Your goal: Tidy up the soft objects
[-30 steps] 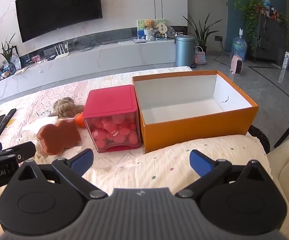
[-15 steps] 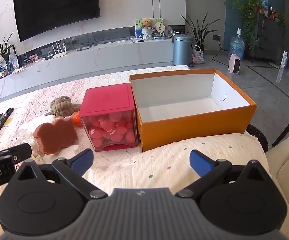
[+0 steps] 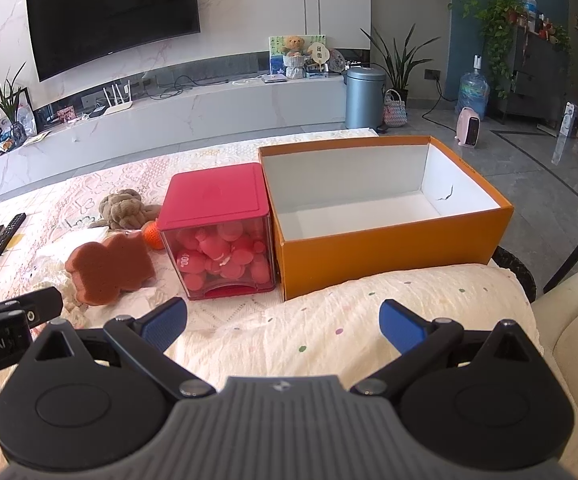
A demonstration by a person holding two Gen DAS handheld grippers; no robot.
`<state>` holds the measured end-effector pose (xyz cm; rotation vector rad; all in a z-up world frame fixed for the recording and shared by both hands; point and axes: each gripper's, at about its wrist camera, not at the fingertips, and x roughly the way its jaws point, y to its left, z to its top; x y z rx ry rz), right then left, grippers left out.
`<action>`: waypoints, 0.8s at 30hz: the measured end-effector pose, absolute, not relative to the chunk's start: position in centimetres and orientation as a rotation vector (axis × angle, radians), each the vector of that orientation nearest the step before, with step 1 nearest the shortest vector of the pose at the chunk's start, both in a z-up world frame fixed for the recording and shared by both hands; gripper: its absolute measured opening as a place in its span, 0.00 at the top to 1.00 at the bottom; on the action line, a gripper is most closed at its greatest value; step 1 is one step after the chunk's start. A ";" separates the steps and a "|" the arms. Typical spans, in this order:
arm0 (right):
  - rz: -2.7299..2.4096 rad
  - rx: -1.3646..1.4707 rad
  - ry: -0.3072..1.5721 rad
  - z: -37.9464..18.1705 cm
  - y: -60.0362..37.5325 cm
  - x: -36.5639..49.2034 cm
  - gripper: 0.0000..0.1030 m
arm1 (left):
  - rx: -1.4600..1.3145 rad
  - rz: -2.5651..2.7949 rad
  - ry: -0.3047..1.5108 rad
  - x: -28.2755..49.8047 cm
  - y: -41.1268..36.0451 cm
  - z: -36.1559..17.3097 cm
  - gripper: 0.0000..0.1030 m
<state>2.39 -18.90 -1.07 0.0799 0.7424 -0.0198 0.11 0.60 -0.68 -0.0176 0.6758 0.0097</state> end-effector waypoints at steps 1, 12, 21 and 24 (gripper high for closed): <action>-0.019 0.079 0.742 -1.0 -18.9 2.4 0.03 | -0.018 0.010 0.676 0.1 0.6 -0.7 0.09; -0.021 0.079 0.743 -1.0 -18.9 2.4 0.03 | -0.028 0.014 0.682 0.1 0.8 -1.0 0.09; -0.021 0.078 0.745 -1.1 -19.1 2.3 0.03 | -0.030 0.014 0.684 0.1 0.8 -1.0 0.09; -0.021 0.077 0.745 -1.2 -19.0 2.3 0.03 | -0.031 0.014 0.684 0.1 0.8 -1.0 0.09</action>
